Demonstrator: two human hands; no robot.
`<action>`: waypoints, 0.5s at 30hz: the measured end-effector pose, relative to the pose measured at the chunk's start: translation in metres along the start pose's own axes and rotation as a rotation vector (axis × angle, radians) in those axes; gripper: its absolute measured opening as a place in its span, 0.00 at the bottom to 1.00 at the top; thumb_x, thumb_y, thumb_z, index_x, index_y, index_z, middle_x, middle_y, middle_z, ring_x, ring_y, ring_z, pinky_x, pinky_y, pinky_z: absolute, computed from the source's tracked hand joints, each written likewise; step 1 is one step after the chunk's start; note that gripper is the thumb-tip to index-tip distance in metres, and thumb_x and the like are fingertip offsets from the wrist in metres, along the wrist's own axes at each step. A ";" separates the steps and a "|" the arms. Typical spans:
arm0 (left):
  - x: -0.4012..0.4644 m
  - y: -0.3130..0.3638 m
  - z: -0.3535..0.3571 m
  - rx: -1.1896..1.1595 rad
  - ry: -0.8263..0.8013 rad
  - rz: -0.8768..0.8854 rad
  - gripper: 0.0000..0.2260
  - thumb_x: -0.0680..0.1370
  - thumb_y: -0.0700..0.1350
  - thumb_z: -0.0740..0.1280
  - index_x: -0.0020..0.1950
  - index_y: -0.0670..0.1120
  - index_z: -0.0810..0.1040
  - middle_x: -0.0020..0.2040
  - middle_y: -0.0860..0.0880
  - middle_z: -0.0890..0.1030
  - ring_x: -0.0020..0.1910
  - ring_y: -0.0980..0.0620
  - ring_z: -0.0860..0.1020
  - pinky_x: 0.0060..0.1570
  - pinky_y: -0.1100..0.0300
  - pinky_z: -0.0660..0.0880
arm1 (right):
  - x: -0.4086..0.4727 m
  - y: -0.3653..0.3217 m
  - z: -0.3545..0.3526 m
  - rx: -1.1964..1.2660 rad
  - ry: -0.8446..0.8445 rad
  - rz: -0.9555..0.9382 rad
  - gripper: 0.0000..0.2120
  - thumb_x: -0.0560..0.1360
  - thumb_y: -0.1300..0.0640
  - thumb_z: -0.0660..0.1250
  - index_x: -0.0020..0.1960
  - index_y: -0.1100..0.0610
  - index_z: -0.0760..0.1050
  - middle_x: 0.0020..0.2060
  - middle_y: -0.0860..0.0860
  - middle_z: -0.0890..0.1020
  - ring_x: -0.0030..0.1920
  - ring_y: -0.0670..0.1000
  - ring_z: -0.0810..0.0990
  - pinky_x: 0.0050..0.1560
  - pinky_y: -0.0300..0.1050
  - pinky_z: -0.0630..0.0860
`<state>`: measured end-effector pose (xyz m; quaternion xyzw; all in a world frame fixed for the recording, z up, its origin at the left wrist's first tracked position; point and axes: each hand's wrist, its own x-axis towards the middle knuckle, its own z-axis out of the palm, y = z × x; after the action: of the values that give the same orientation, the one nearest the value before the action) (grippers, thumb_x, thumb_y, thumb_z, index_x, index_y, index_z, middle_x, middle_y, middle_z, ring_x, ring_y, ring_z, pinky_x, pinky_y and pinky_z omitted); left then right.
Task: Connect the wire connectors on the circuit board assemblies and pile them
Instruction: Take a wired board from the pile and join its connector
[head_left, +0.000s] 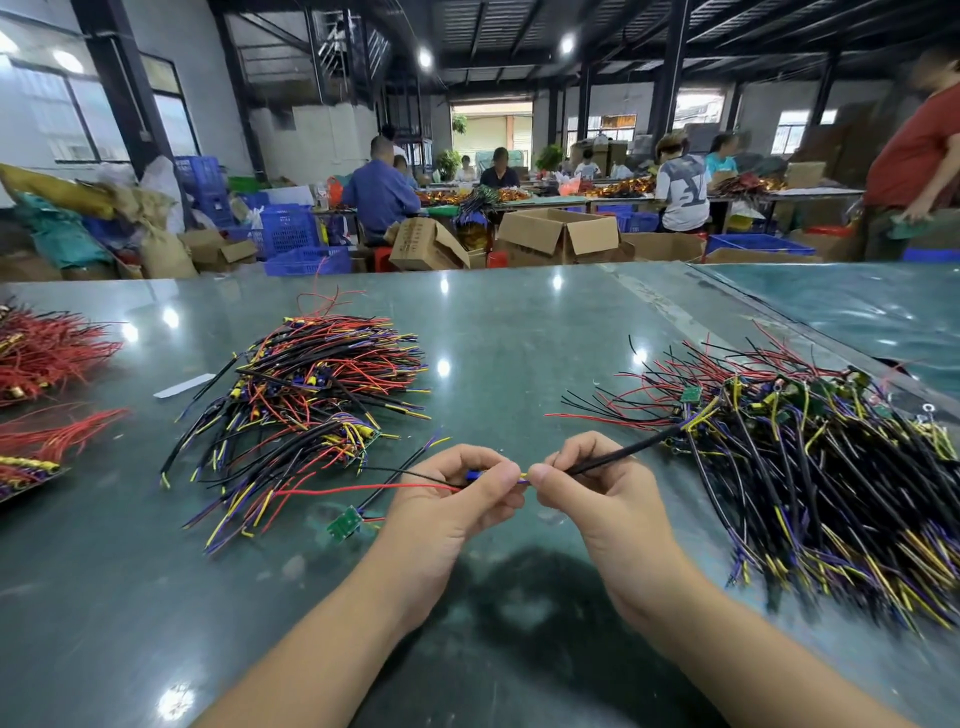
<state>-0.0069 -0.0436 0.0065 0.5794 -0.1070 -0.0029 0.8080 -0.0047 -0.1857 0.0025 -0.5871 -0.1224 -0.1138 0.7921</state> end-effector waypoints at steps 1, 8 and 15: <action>0.000 0.000 0.000 -0.007 -0.012 -0.007 0.08 0.61 0.48 0.77 0.37 0.48 0.83 0.37 0.45 0.82 0.36 0.53 0.81 0.38 0.64 0.77 | 0.000 0.000 0.000 0.050 0.008 -0.003 0.14 0.71 0.73 0.68 0.36 0.57 0.71 0.31 0.49 0.78 0.33 0.46 0.76 0.36 0.35 0.74; 0.000 -0.002 0.004 -0.069 -0.028 -0.016 0.09 0.62 0.47 0.75 0.40 0.48 0.83 0.38 0.43 0.82 0.36 0.52 0.81 0.39 0.64 0.77 | 0.002 -0.002 0.001 0.113 0.054 -0.036 0.14 0.71 0.75 0.66 0.36 0.58 0.69 0.31 0.48 0.78 0.32 0.45 0.75 0.37 0.35 0.74; 0.001 -0.005 0.001 -0.046 0.048 -0.027 0.13 0.62 0.43 0.75 0.44 0.44 0.81 0.36 0.44 0.80 0.36 0.51 0.81 0.40 0.64 0.78 | 0.000 -0.002 0.002 -0.164 -0.035 -0.075 0.18 0.71 0.72 0.68 0.33 0.52 0.69 0.30 0.48 0.76 0.31 0.46 0.71 0.34 0.35 0.69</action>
<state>-0.0057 -0.0463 0.0020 0.5619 -0.0798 -0.0026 0.8233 -0.0055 -0.1849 0.0052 -0.6470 -0.1482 -0.1426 0.7343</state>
